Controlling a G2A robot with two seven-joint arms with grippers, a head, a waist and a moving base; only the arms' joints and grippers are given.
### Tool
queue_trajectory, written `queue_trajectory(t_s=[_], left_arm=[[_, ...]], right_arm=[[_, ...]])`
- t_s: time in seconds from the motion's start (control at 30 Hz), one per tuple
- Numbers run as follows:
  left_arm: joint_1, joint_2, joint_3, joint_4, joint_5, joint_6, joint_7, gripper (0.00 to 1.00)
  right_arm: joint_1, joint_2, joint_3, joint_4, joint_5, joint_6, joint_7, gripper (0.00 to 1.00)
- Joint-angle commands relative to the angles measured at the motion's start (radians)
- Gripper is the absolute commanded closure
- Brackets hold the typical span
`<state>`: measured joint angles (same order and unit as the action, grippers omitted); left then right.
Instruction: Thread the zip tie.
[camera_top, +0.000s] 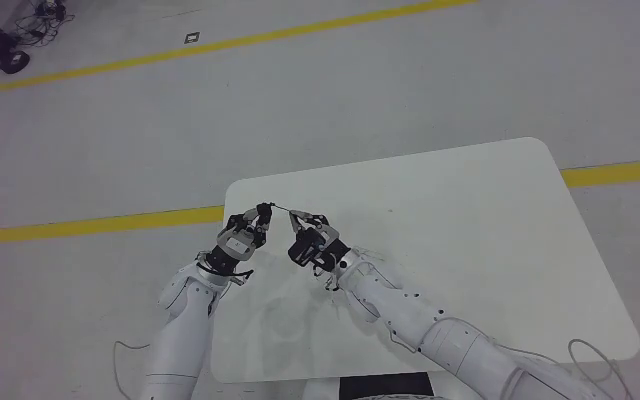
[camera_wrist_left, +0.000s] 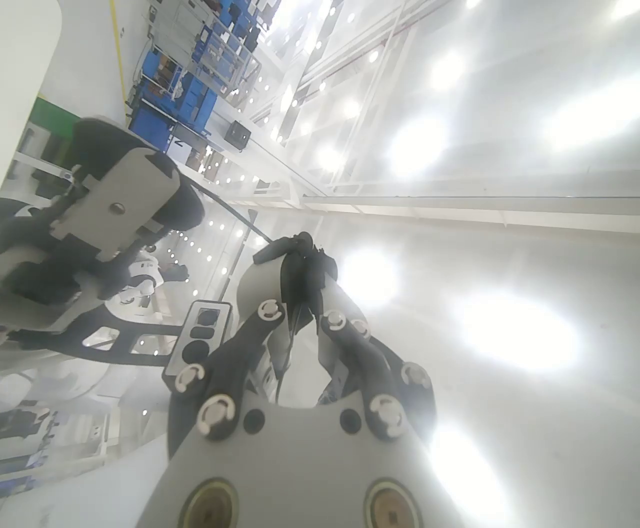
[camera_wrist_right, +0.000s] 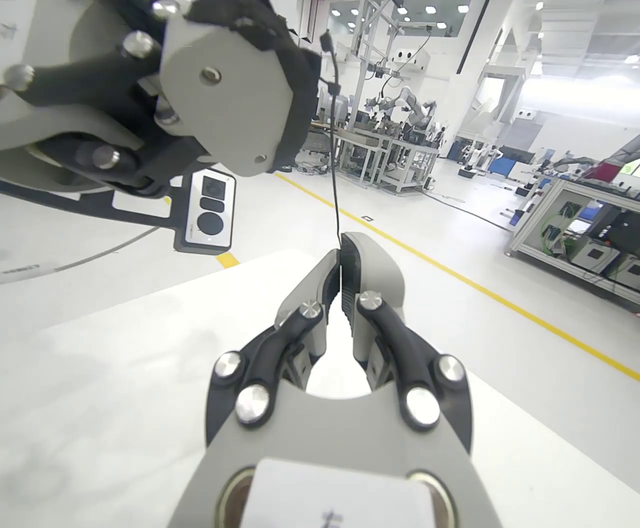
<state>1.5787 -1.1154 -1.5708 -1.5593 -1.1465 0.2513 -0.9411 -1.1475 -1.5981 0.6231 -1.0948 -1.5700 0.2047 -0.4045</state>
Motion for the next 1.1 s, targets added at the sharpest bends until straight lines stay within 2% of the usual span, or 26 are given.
queue_trajectory(t_s=[0.0, 0.43, 0.47, 0.5, 0.63, 0.77, 0.93, 1.07], left_arm=[[0.000, 0.000, 0.000, 0.000, 0.000, 0.000, 0.000, 1.00], [0.000, 0.000, 0.000, 0.000, 0.000, 0.000, 0.000, 1.00], [0.000, 0.000, 0.000, 0.000, 0.000, 0.000, 0.000, 1.00], [0.000, 0.000, 0.000, 0.000, 0.000, 0.000, 0.000, 1.00], [0.000, 0.000, 0.000, 0.000, 0.000, 0.000, 0.000, 1.00], [0.000, 0.000, 0.000, 0.000, 0.000, 0.000, 0.000, 1.00], [0.000, 0.000, 0.000, 0.000, 0.000, 0.000, 0.000, 1.00], [0.000, 0.000, 0.000, 0.000, 0.000, 0.000, 0.000, 1.00]], right_arm=[[0.003, 0.000, -0.006, 0.005, 0.000, 0.002, 0.013, 1.00], [-0.001, 0.003, -0.017, 0.007, 0.000, 0.031, 0.064, 1.00], [-0.006, 0.004, -0.012, 0.003, 0.000, 0.042, 0.074, 0.68], [-0.011, 0.004, -0.006, 0.001, 0.000, 0.051, 0.084, 0.00], [-0.023, 0.011, 0.023, -0.014, 0.000, 0.083, 0.091, 0.00], [-0.051, 0.024, 0.080, -0.046, 0.003, 0.106, 0.069, 0.00], [-0.101, 0.050, 0.179, -0.120, 0.030, 0.097, 0.057, 0.00], [-0.152, 0.076, 0.268, -0.197, 0.037, 0.064, 0.058, 0.00]])
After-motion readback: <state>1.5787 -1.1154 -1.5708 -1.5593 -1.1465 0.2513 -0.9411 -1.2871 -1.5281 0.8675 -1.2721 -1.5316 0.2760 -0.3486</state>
